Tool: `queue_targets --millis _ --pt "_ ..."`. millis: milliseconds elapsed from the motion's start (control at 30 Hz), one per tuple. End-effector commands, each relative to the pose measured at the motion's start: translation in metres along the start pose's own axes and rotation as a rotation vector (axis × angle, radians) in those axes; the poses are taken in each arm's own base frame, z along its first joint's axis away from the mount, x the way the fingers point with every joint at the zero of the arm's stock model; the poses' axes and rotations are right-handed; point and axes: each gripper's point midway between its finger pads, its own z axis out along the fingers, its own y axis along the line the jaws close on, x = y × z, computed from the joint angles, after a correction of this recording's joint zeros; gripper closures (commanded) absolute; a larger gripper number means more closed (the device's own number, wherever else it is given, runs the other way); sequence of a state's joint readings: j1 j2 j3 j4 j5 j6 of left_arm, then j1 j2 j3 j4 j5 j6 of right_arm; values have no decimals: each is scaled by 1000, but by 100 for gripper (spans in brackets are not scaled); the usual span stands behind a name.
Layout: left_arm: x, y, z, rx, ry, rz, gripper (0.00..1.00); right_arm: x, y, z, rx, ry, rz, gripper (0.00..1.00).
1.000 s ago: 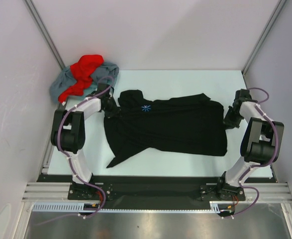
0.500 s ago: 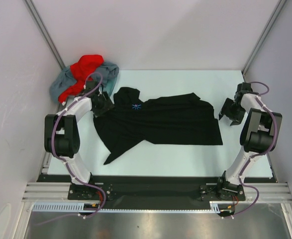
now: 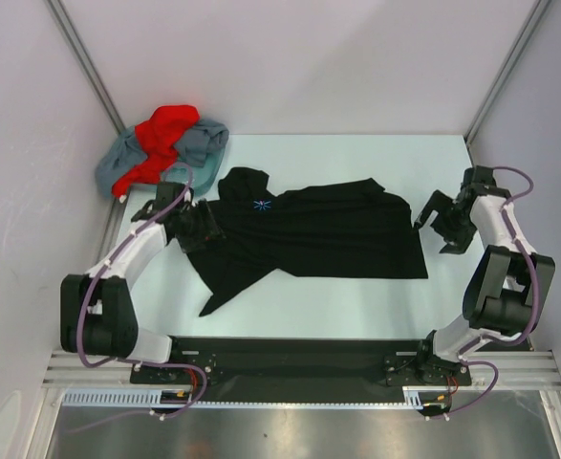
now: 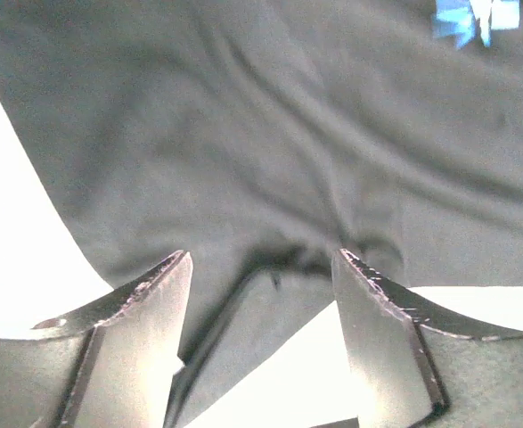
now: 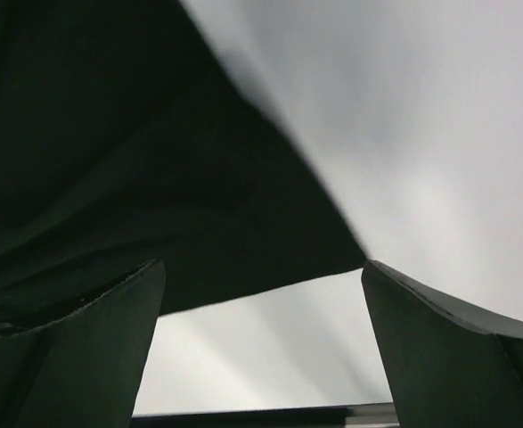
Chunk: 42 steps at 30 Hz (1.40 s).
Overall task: Fold and stack the t-shirts
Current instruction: Flatten the tshirt out
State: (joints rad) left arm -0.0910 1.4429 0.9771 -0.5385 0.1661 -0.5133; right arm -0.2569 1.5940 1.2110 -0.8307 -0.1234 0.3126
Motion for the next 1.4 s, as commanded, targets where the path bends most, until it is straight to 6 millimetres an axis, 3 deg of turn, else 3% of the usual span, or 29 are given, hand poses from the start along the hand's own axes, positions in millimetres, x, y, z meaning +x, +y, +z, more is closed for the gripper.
queue_targets --millis 0,33,167,333,567,700,867,967,1133,1167,1233,1333,1367 --pt "32 -22 -2 179 76 38 30 28 42 -9 -210 85 0 1" --pt "30 -37 -4 266 67 46 29 34 48 -10 -220 93 -29 1" --pt "41 -46 7 274 118 45 35 47 54 -11 -239 110 -61 0" --pt "65 -33 28 167 203 42 39 51 55 -16 -269 108 -69 0" --pt "69 -36 46 109 216 118 44 56 44 -21 -278 98 -61 0" --pt "73 -38 38 89 213 125 67 61 42 -20 -288 109 -42 0" --pt "89 -56 19 117 216 196 91 60 48 -17 -313 124 -23 0" --pt "112 -69 7 131 246 232 94 60 55 -16 -342 149 -18 0" --pt "156 -78 -13 148 287 209 93 74 67 -7 -346 218 -48 0" --pt "167 -73 -14 144 309 203 85 81 73 -4 -348 237 -64 0" --pt "185 -80 -24 189 339 211 82 87 77 0 -350 255 -76 0" --pt "206 -87 -44 251 357 225 71 94 88 1 -382 275 -88 0" --pt "205 -88 -53 270 346 225 63 96 91 0 -392 282 -89 1"
